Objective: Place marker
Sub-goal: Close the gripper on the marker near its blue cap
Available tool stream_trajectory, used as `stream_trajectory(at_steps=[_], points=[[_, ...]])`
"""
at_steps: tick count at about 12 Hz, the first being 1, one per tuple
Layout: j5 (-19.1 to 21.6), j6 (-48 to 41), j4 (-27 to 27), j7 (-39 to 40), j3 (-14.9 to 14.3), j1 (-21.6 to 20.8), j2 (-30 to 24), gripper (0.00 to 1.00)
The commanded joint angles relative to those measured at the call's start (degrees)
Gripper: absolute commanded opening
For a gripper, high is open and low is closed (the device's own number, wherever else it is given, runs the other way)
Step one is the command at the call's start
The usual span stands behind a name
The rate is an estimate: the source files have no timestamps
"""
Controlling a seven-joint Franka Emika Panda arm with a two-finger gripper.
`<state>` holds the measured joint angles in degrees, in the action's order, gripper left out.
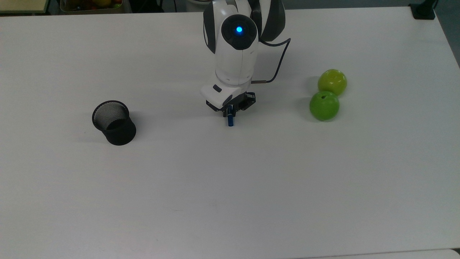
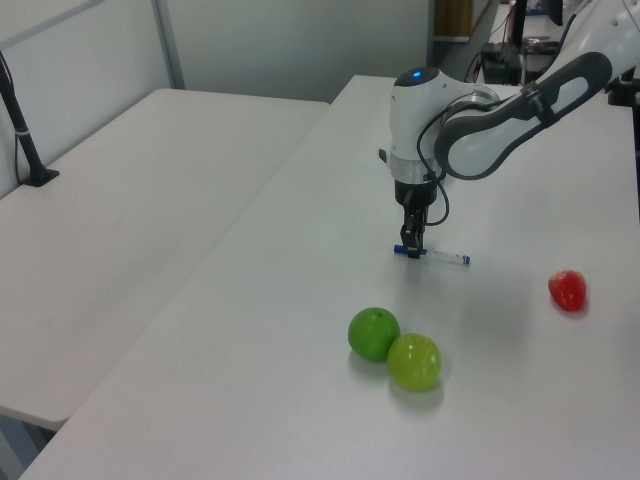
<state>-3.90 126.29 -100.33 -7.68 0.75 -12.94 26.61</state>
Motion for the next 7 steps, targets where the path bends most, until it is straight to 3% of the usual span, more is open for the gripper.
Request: stream_trajectory(at_steps=[1, 3, 7], points=[[-1.55, 1.51, -0.21, -1.29, -0.31, -0.24, 0.37, 0.21], [-1.55, 1.51, -0.21, -1.29, -0.31, -0.24, 0.37, 0.14], [-1.29, -0.33, 0.05, -1.29, -0.31, -0.24, -2.52, 0.12]])
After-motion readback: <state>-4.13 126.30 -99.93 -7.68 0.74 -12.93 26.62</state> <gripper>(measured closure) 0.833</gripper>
